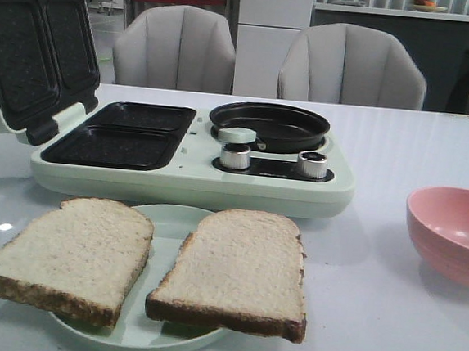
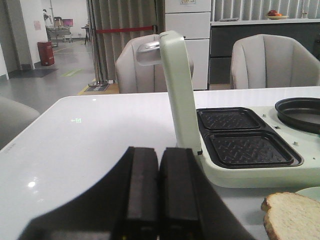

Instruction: Make breakfast with bread and shrimp

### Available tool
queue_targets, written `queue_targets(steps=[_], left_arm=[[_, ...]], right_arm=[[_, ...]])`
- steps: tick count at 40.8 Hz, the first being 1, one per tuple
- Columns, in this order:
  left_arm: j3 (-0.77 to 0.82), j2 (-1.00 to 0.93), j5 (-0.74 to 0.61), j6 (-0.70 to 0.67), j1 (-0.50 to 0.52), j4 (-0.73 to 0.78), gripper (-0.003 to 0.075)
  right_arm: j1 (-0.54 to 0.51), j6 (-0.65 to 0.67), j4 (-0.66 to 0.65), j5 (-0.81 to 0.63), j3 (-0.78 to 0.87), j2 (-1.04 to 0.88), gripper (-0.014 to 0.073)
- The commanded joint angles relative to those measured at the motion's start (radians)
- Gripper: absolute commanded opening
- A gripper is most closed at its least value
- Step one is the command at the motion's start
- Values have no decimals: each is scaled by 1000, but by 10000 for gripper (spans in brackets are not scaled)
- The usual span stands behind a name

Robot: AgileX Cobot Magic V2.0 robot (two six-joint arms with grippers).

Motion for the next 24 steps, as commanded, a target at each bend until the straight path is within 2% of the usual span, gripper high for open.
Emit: queue_targets(steps=[1, 9, 13, 16, 24], left_arm=[[30, -18, -91, -6, 2, -8, 101], [30, -18, -101, -6, 2, -5, 101], [17, -18, -201, -6, 2, -5, 101], [-31, -16, -206, -6, 2, -5, 101], [-249, -7, -29, -6, 2, -3, 101]], right_arm=[[-3, -4, -7, -97, -16, -21, 37], [-3, -4, 4, -110, -32, -21, 37], [-3, -4, 49, -90, -88, -21, 37], [-3, -4, 58, -51, -156, -21, 37], [-3, -4, 57, 79, -365, 34, 37]])
